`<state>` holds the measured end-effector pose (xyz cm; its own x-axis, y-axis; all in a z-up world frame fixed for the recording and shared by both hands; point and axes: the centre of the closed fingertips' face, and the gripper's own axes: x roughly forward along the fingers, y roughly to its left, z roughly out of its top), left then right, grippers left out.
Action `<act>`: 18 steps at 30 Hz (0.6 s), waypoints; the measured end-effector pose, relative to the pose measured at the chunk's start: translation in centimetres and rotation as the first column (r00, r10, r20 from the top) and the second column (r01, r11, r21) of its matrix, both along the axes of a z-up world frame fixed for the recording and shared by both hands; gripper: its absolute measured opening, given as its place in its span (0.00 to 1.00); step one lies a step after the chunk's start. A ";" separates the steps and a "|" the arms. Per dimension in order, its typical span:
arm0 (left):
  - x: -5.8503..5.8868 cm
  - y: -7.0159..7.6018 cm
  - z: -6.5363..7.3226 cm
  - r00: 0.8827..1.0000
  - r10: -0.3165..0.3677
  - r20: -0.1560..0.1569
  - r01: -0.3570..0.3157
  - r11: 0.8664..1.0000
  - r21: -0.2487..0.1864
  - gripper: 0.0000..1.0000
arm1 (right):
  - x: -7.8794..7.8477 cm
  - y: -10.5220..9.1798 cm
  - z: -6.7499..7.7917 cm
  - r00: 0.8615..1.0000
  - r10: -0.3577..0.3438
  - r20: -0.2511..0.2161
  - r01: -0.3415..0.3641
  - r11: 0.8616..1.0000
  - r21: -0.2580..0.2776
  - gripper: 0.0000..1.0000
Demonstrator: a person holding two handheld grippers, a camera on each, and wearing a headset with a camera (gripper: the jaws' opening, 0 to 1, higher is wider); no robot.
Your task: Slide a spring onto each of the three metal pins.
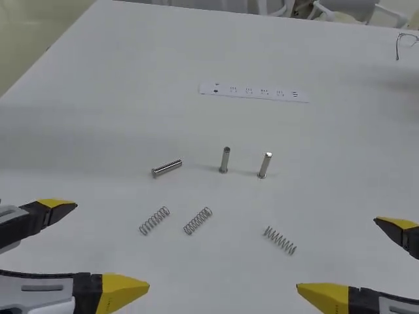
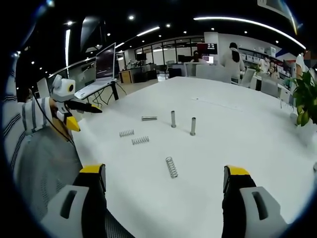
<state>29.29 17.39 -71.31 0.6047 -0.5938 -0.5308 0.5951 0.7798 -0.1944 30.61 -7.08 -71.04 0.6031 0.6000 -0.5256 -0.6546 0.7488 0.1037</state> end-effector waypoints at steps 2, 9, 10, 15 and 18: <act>0.3 0.1 0.1 1.000 0.000 0.009 0.000 1.000 0.003 0.94 | 0.0 0.0 0.0 1.000 0.001 0.001 -0.001 1.000 -0.004 0.97; 1.3 -0.3 0.1 1.000 -0.022 0.014 0.022 1.000 0.010 0.94 | 0.2 0.3 0.0 1.000 0.004 0.006 -0.003 1.000 -0.011 0.96; 1.5 -0.3 0.0 1.000 -0.023 0.013 0.023 1.000 0.009 0.94 | 0.3 0.4 0.0 1.000 0.004 0.005 -0.004 1.000 -0.012 0.96; 2.1 -0.5 -0.1 0.999 -0.033 0.011 0.033 0.999 0.004 0.93 | 0.4 0.2 -0.2 1.000 -0.014 0.002 0.014 1.000 -0.012 0.96; 2.5 -0.8 -0.2 0.999 -0.047 0.006 0.047 0.999 0.007 0.93 | 0.4 0.1 -0.3 1.000 -0.020 -0.002 0.020 1.000 -0.014 0.95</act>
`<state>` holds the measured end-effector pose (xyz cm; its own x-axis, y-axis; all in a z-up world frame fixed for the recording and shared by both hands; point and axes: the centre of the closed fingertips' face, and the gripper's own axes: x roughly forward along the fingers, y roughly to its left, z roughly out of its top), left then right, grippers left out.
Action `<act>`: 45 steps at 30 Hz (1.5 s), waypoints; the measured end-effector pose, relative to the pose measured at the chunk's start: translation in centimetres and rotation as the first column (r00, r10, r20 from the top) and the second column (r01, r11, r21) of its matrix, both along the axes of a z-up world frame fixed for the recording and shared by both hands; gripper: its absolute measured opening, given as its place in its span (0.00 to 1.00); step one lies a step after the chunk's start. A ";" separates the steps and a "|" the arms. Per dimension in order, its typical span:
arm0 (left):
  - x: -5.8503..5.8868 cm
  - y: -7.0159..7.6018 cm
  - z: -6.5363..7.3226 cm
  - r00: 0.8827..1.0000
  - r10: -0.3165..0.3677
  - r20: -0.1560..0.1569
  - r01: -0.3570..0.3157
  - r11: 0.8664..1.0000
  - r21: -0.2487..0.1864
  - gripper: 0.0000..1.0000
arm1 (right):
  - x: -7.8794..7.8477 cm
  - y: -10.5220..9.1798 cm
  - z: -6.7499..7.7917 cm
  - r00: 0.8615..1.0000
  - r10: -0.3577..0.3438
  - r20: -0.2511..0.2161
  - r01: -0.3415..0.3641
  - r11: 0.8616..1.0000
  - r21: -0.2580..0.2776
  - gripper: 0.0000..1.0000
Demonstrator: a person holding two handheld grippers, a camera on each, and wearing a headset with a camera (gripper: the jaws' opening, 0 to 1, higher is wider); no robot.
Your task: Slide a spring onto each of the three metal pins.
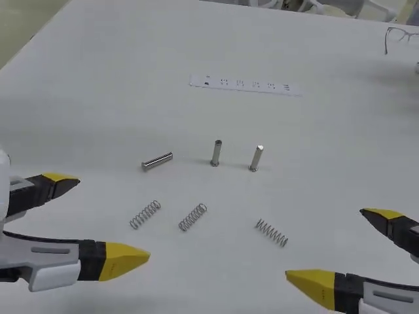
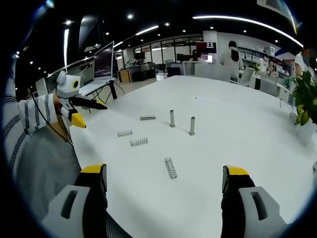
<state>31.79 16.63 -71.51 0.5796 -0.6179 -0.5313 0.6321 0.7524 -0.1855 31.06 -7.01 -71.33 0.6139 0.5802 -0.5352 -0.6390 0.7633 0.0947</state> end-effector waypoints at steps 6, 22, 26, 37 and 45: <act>1.0 -0.8 0.2 0.999 -0.035 0.007 0.035 0.999 -0.007 0.92 | 0.0 -0.2 -0.2 1.000 -0.007 -0.006 0.007 1.000 -0.009 0.94; 4.2 -2.2 0.2 0.987 -0.154 0.034 0.152 0.987 0.055 0.88 | -0.2 0.0 -0.5 1.000 -0.014 -0.020 0.014 1.000 -0.003 0.93; 5.1 -2.3 0.1 0.984 -0.178 0.033 0.175 0.982 0.064 0.87 | -0.3 0.0 -0.4 1.000 -0.016 -0.020 0.016 1.000 -0.004 0.93; 7.5 -2.5 -0.4 0.977 -0.210 0.043 0.206 0.975 0.088 0.82 | -0.4 -0.1 -0.3 0.999 -0.034 -0.025 0.034 0.999 0.005 0.91; 9.9 -2.0 -0.8 0.978 -0.186 0.093 0.176 0.978 0.111 0.75 | -0.8 0.0 -0.7 0.998 -0.041 -0.038 0.042 0.999 0.010 0.90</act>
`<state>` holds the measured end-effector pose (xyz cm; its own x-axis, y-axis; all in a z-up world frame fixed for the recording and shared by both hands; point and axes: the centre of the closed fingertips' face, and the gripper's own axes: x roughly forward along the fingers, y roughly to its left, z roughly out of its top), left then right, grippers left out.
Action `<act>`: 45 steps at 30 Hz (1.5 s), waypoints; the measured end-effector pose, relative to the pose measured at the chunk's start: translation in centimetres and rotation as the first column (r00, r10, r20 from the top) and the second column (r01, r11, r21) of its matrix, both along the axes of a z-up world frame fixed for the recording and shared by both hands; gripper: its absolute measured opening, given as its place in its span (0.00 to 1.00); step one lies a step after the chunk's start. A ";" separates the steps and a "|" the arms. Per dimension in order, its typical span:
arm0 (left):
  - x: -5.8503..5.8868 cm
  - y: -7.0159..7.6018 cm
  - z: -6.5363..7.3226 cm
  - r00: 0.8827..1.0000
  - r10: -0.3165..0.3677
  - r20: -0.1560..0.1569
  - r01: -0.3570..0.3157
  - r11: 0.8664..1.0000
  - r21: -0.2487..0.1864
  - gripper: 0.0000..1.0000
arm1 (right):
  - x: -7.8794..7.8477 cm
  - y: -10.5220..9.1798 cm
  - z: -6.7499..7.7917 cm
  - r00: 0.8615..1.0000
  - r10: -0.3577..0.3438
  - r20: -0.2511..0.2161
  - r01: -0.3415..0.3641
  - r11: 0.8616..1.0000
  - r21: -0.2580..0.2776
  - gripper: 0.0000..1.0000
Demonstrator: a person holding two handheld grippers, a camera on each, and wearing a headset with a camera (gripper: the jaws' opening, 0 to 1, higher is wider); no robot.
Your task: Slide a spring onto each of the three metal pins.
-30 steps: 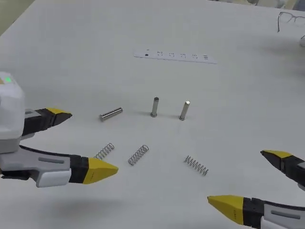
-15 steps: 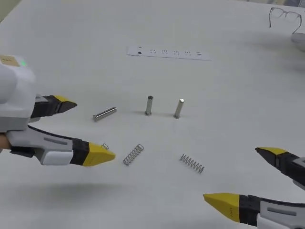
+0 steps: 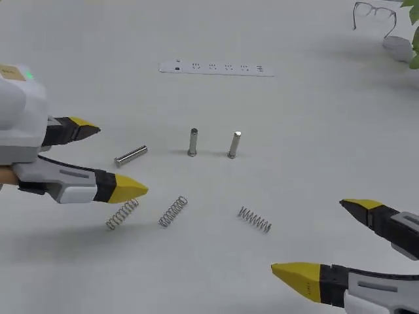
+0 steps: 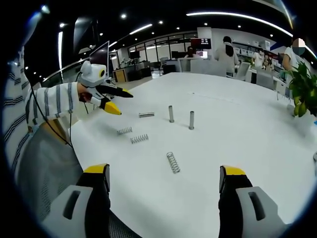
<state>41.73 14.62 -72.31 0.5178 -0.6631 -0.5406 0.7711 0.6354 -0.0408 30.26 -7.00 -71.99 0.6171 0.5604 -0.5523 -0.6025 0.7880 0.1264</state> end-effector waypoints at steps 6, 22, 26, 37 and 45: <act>1.0 0.3 -1.0 0.999 0.031 -0.023 -0.031 1.000 0.000 0.70 | -0.1 -0.1 0.1 1.000 -0.016 0.002 0.016 1.000 0.005 0.89; 3.3 -0.6 -3.6 0.998 0.023 -0.058 -0.022 1.000 0.017 0.55 | -0.3 -0.6 0.0 0.998 -0.058 -0.005 0.058 0.998 0.015 0.87; 3.9 -0.9 -3.9 0.998 0.024 -0.063 -0.023 1.000 0.009 0.43 | -0.5 -0.5 -0.2 0.999 -0.052 -0.012 0.052 0.998 0.017 0.86; 5.2 -1.1 -4.9 0.997 -0.009 -0.073 0.012 0.999 0.040 0.29 | -0.5 -0.4 -0.1 0.999 -0.050 -0.017 0.050 0.998 0.023 0.84; 6.0 -1.2 -6.0 0.994 0.012 -0.110 -0.008 0.999 0.039 0.26 | -0.6 -0.2 -0.1 0.999 -0.049 -0.014 0.050 0.998 0.026 0.83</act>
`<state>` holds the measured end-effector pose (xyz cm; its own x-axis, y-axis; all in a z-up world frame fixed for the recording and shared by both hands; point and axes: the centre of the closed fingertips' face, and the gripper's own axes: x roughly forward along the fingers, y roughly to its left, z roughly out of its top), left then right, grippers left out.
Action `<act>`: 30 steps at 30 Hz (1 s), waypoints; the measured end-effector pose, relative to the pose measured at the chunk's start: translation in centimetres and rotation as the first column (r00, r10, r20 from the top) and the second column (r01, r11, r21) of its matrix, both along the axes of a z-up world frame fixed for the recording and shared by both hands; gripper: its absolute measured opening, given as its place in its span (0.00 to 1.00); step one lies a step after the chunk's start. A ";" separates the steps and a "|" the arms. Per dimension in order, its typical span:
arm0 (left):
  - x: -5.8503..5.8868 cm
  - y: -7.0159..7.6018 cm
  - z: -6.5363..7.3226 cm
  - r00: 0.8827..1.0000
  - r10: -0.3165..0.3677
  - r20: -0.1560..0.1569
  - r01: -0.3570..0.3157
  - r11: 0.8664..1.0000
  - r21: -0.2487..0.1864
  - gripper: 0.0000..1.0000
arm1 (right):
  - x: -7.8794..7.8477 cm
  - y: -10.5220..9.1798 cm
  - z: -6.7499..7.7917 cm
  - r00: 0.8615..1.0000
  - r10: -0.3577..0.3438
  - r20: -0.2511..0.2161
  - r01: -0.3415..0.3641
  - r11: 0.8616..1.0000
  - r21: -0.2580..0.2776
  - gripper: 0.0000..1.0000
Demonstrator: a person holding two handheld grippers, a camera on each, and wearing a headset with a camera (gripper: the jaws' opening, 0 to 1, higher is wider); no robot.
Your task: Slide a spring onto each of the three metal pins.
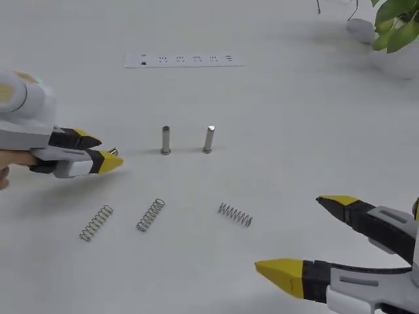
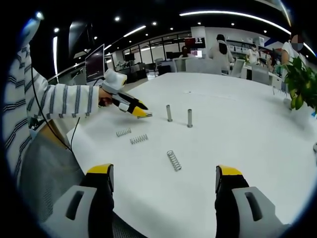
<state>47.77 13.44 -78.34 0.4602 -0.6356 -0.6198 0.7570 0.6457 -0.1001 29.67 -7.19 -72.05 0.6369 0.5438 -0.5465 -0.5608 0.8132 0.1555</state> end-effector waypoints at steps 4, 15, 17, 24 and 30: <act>0.6 -0.1 -0.4 0.999 0.027 -0.022 -0.027 0.999 -0.030 0.26 | -0.1 0.1 -0.1 1.000 0.004 -0.006 -0.004 1.000 0.000 0.81; 0.6 -0.2 -1.8 1.000 -0.011 -0.030 0.012 1.000 0.028 0.17 | 0.0 -0.2 -0.2 1.000 -0.004 -0.010 0.004 1.000 0.003 0.83; 0.7 -0.2 -1.8 1.000 -0.009 -0.028 0.009 1.000 0.028 0.13 | 0.0 -0.2 -0.2 1.000 -0.003 -0.009 0.003 1.000 0.004 0.83; 1.2 0.0 -2.0 1.000 -0.001 -0.028 0.002 1.000 0.026 0.07 | 0.0 -0.3 -0.2 1.000 -0.007 -0.006 0.007 1.000 0.003 0.82; 1.5 0.1 -2.1 1.000 -0.019 0.008 0.018 0.997 0.073 0.02 | 0.0 -0.4 -0.2 1.000 -0.009 -0.005 0.009 1.000 0.004 0.83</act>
<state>49.27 13.55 -80.43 0.4547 -0.5970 -0.6609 0.7694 0.6371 -0.0462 29.68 -7.57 -72.21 0.6391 0.5402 -0.5474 -0.5529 0.8175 0.1612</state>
